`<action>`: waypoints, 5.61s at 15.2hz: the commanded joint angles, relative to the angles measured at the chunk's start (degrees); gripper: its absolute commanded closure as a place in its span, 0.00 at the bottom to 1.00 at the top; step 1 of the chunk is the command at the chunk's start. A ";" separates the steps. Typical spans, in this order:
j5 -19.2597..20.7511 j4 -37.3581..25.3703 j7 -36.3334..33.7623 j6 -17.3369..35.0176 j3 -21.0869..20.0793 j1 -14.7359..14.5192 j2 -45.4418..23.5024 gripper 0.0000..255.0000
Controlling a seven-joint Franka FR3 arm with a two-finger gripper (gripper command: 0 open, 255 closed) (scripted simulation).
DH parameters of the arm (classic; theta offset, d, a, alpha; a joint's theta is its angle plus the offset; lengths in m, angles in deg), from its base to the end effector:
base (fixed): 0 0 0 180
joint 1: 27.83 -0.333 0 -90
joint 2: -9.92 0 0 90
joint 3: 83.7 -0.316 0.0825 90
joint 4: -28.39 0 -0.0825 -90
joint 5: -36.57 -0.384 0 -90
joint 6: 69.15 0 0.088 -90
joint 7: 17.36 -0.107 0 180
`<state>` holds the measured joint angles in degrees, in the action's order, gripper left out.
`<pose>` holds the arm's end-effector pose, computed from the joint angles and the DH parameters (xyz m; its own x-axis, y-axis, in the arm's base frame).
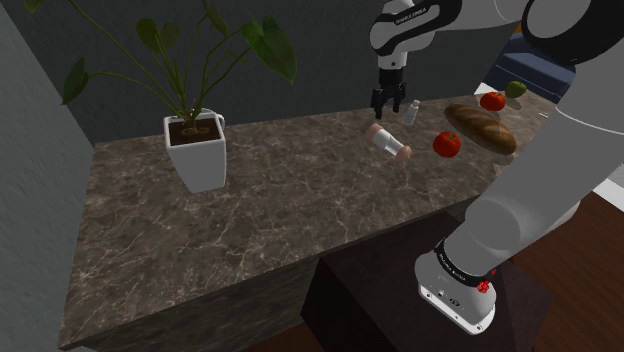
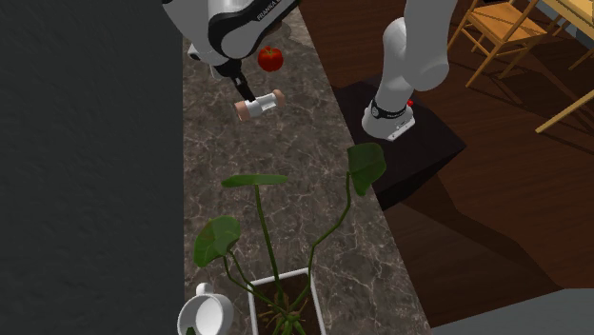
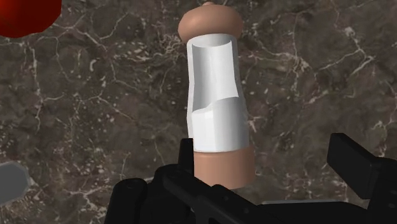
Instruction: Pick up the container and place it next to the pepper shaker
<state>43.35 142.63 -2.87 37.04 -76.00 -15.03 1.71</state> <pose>0.5123 -0.1998 0.3715 0.9514 -0.0612 -0.3018 -0.0501 -0.9978 0.0446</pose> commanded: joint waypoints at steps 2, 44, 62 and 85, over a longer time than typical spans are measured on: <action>0.00 0.00 0.00 0.00 0.00 0.00 0.00 1.00; -7.39 30.53 15.10 40.12 4.70 4.15 7.83 1.00; -4.22 26.03 12.68 24.85 4.27 4.49 18.81 1.00; -6.44 4.08 12.70 10.66 3.64 3.47 10.91 1.00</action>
<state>37.39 149.53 9.27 48.26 -72.61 -11.62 14.89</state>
